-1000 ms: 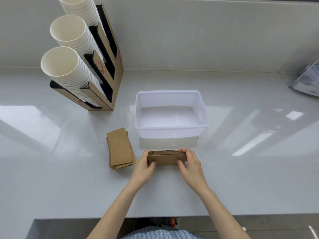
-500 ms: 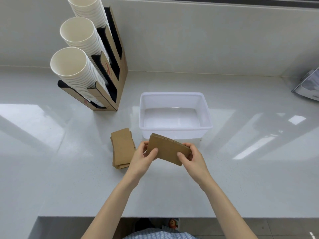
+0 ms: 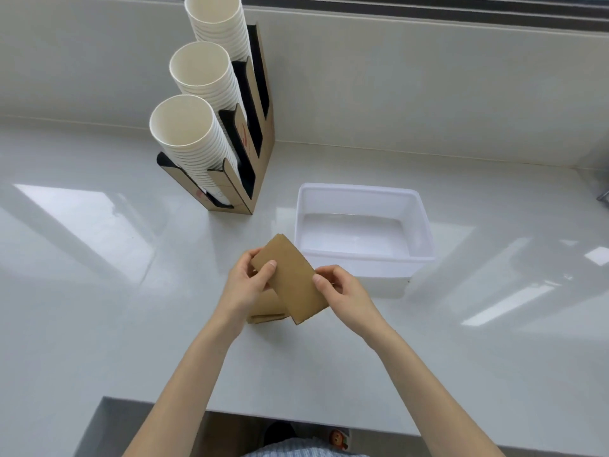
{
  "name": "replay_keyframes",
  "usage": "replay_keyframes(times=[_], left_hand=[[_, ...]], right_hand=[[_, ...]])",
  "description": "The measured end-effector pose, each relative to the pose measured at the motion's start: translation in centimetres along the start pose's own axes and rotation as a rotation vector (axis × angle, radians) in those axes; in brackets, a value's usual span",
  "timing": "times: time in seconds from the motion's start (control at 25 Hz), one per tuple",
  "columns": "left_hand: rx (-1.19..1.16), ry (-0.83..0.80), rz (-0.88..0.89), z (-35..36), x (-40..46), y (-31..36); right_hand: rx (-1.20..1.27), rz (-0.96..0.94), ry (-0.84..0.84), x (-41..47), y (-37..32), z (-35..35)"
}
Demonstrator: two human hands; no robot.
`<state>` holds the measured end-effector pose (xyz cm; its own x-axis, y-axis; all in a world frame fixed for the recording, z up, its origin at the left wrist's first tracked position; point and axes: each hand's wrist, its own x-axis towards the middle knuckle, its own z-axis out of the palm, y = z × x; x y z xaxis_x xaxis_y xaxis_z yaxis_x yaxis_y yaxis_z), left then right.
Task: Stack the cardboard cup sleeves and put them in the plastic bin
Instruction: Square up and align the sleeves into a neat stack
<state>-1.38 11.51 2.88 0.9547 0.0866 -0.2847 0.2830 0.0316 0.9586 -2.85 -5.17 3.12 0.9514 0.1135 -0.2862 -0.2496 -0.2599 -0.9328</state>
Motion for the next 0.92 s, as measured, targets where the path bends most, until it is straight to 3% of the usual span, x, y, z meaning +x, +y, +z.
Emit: replay_keyframes(times=[0.12,0.36,0.68,0.92], left_hand=[[0.081,-0.019,-0.001,-1.4,0.8,0.6],[0.282,0.201,0.012,-2.4,2.6,0.3],[0.403,0.200,-0.014,-2.7,4.3,-1.2],[0.380,0.167,-0.151,-3.4,4.9,-2.1]], right_hand=[[-0.095,0.012,-0.030,1.2,-0.8,1.7],[-0.233,0.065,0.011,3.3,-1.2,4.7],[-0.434,0.088,0.029,4.6,0.0,6.1],[-0.354,0.196,-0.039,5.3,0.1,6.2]])
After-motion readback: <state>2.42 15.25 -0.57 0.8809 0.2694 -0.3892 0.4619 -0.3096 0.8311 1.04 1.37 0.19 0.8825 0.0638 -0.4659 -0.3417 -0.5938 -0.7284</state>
